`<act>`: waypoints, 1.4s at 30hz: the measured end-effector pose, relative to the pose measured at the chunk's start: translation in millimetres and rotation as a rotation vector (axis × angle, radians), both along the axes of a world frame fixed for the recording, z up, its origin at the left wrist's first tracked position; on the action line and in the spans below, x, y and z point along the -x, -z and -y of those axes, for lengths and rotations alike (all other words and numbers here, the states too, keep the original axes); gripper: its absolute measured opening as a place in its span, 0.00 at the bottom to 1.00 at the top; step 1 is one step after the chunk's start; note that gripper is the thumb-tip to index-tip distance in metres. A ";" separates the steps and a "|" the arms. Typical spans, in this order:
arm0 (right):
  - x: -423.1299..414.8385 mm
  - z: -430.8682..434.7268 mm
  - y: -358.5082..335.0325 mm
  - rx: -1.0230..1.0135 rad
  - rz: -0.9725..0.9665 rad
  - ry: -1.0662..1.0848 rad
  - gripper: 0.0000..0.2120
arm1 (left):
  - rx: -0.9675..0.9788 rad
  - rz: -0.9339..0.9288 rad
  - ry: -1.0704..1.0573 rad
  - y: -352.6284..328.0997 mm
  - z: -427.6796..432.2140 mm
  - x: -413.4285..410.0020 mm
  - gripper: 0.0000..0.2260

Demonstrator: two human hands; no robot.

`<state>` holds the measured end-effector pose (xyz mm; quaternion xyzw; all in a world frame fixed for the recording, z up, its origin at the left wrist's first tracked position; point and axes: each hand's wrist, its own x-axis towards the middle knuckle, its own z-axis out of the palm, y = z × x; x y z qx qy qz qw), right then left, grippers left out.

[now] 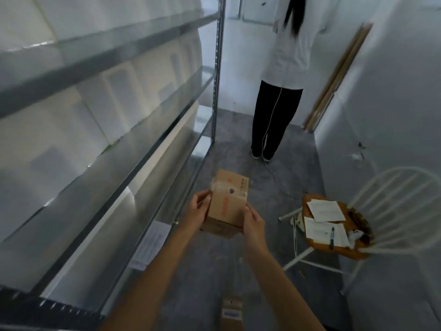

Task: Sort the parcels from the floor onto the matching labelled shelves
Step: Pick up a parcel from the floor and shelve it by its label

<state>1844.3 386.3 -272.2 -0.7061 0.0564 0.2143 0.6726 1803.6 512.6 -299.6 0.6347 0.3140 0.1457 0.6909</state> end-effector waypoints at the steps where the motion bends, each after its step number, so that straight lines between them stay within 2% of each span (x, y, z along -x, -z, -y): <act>1: 0.8 -0.6 -14.2 -0.019 0.036 -0.015 0.17 | 0.007 0.016 0.006 -14.8 0.9 4.2 0.14; 6: 9.6 2.9 -67.0 -0.115 0.147 -0.085 0.17 | 0.026 0.128 -0.031 -74.0 15.3 29.5 0.15; 11: 29.6 21.6 -98.0 -0.218 0.182 -0.158 0.17 | -0.030 0.146 -0.006 -112.6 36.5 62.3 0.17; 17: 58.6 35.2 -135.1 -0.278 0.248 -0.333 0.17 | -0.082 0.154 -0.077 -156.0 57.6 117.5 0.19; 22: 112.6 33.6 -158.3 -0.336 0.318 -0.523 0.17 | -0.133 0.125 -0.196 -180.4 66.5 182.1 0.21; 29: 208.9 20.1 -188.9 -0.437 0.284 -0.771 0.15 | -0.225 0.101 -0.433 -204.0 72.0 294.2 0.22; 34: 271.5 11.2 -201.0 -0.459 0.252 -0.932 0.15 | -0.306 0.052 -0.529 -218.4 78.8 374.5 0.21; 38: 317.2 10.4 -203.4 -0.499 0.255 -1.035 0.13 | -0.347 0.099 -0.595 -223.9 97.1 426.7 0.21; 42: 367.5 8.4 -205.8 -0.522 0.269 -1.136 0.16 | -0.385 0.085 -0.707 -228.2 114.1 480.5 0.20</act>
